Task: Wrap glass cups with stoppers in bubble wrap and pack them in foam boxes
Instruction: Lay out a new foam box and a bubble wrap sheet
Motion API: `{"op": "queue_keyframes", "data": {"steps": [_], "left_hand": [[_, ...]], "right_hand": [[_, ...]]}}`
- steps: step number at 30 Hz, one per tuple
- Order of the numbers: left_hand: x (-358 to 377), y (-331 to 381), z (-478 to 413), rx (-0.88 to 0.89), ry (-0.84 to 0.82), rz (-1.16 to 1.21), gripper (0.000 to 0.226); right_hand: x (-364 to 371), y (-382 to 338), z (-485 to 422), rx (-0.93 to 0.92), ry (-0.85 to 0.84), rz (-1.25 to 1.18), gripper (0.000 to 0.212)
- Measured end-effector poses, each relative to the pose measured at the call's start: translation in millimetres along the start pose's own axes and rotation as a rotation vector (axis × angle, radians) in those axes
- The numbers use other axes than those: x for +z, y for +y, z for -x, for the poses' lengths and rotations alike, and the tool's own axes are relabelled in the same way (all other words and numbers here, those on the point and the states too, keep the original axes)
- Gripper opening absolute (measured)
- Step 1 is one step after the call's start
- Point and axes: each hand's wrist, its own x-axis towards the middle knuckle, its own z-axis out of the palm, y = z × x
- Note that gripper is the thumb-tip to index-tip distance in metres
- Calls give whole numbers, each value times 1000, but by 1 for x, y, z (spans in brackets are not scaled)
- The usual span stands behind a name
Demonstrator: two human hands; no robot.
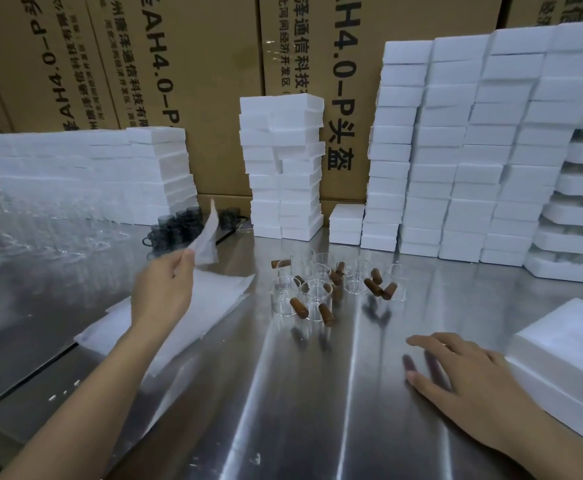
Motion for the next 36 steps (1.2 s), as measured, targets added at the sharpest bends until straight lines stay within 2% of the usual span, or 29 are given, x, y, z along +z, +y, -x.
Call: {"op": "queue_keyframes", "data": {"steps": [3, 5, 8, 11, 13, 17, 19, 21, 25, 28, 31, 33, 36], "left_hand": [[-6, 40, 31, 214, -29, 149, 35], [-4, 65, 62, 423, -125, 238, 30], [11, 83, 116, 676, -456, 236, 30], [31, 79, 159, 747, -805, 104, 37], [40, 76, 172, 777, -902, 17, 44], [43, 84, 165, 759, -883, -36, 49], [47, 94, 160, 780, -842, -84, 46], [59, 110, 155, 789, -874, -107, 41], [101, 149, 144, 880, -914, -231, 24], [129, 158, 137, 955, -889, -293, 33], [144, 152, 135, 1006, -875, -240, 42], [145, 144, 133, 1021, -876, -175, 43], [139, 137, 126, 1004, -894, -109, 34]], "right_hand": [[-1, 1, -1, 10, -23, 1, 52], [0, 3, -3, 14, -32, -6, 49], [-2, 7, -5, 21, -48, -56, 41], [-3, 13, -7, 30, -21, -145, 29], [-4, 16, -7, 59, -1, -179, 22], [-2, 17, -7, 97, 7, -173, 20], [0, 16, -13, 136, 36, -213, 20], [1, 12, -31, 201, 77, -273, 21], [-8, 0, -88, 358, 132, -540, 27], [-11, -9, -123, 458, 162, -742, 26], [-2, -19, -142, 552, 43, -861, 39], [9, -20, -151, 584, 36, -873, 43], [12, -20, -156, 593, 82, -1026, 26]]}}
